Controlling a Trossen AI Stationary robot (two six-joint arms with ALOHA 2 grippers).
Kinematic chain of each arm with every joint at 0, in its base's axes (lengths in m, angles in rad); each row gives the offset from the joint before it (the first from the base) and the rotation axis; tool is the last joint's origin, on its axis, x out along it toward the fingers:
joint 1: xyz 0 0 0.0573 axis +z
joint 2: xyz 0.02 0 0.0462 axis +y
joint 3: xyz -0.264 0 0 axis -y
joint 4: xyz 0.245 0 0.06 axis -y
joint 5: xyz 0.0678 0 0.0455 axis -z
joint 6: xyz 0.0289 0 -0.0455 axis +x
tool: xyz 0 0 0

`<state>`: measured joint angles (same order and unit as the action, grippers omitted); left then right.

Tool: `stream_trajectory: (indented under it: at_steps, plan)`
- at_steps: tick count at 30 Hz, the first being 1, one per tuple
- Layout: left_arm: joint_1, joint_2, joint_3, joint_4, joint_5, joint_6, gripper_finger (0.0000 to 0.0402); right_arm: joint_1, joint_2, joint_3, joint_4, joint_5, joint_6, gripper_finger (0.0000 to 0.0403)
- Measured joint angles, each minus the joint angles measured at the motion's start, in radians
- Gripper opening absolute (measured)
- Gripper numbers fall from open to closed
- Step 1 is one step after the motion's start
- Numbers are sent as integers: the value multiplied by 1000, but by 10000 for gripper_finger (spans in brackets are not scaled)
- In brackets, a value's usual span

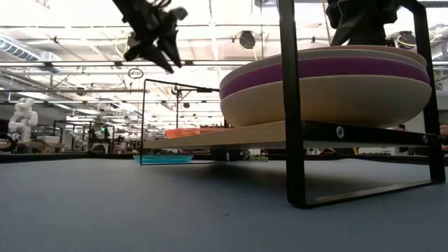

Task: Place and stack plates onto a shelf
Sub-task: Stack the small blue plate on the small pink plate on the shelf

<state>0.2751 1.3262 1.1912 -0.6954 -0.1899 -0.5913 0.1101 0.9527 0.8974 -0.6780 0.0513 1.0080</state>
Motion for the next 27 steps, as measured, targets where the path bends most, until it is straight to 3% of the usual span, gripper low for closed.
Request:
stream_trajectory:
  at_steps: [9, 15, 21, 27]
  plan:
    - [368, 0, -6, -79, 160, -25, 134, 0, 0, -1, -7, -1, 20, 102]
    - [554, 11, -26, -76, 224, 33, 169, 0, 0, -39, 0, -3, 62, 102]
    - [669, 41, -70, -86, 317, 77, 215, 0, 0, -76, 26, -27, 91, 102]
    - [712, 72, -155, -76, 387, 99, 229, 0, 0, -91, 46, -54, 92, 102]
